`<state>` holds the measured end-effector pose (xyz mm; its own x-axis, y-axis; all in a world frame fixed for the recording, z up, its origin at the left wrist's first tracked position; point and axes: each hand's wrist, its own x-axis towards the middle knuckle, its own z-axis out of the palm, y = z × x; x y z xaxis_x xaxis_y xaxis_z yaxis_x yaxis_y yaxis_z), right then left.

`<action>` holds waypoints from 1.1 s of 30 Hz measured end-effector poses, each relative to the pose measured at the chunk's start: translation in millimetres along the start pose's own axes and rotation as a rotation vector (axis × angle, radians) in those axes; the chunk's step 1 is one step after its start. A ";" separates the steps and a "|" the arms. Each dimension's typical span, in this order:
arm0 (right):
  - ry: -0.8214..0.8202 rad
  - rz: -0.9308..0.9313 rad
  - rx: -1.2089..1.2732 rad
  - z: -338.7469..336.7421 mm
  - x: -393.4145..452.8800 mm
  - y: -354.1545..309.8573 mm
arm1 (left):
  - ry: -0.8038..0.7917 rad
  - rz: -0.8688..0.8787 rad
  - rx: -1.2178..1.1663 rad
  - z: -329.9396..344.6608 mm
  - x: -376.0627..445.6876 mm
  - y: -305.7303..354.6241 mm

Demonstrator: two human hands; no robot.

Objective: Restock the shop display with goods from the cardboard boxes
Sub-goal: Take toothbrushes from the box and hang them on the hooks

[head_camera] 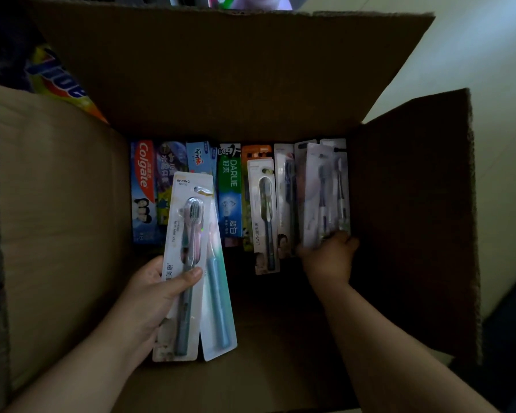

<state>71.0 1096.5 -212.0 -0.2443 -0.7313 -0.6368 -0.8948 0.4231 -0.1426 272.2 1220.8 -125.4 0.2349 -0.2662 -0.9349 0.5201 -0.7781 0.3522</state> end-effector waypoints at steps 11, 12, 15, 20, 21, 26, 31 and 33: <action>-0.139 -0.188 0.124 40.4 -28.7 -52.5 | -0.001 0.044 -0.022 -11.1 -3.6 10.6; -0.091 -0.203 0.122 39.6 -26.3 -49.7 | 0.001 0.049 -0.023 -12.1 -3.5 10.8; 0.120 -0.255 -0.085 24.2 -15.3 -27.7 | -0.004 0.043 -0.017 -12.0 -2.9 10.9; 0.074 -0.171 -0.237 6.9 13.6 5.4 | -0.001 0.008 -0.021 -7.0 4.0 5.3; 0.061 -0.167 -0.223 9.2 15.8 6.0 | -0.002 0.005 -0.019 -6.1 5.6 4.3; 0.139 -0.060 -0.093 28.1 14.3 -4.7 | -0.002 0.011 -0.026 -6.2 12.7 -0.3; 0.171 -0.021 -0.133 37.1 13.3 -4.8 | 0.001 0.028 -0.029 -10.6 15.3 -1.2; 0.194 -0.053 -0.052 37.9 12.4 -4.5 | 0.004 0.030 -0.034 -11.8 15.1 -1.4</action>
<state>86.2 1105.8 -248.0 -0.2589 -0.8432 -0.4711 -0.9251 0.3567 -0.1300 284.7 1224.7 -139.5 0.2542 -0.2868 -0.9237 0.5403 -0.7500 0.3815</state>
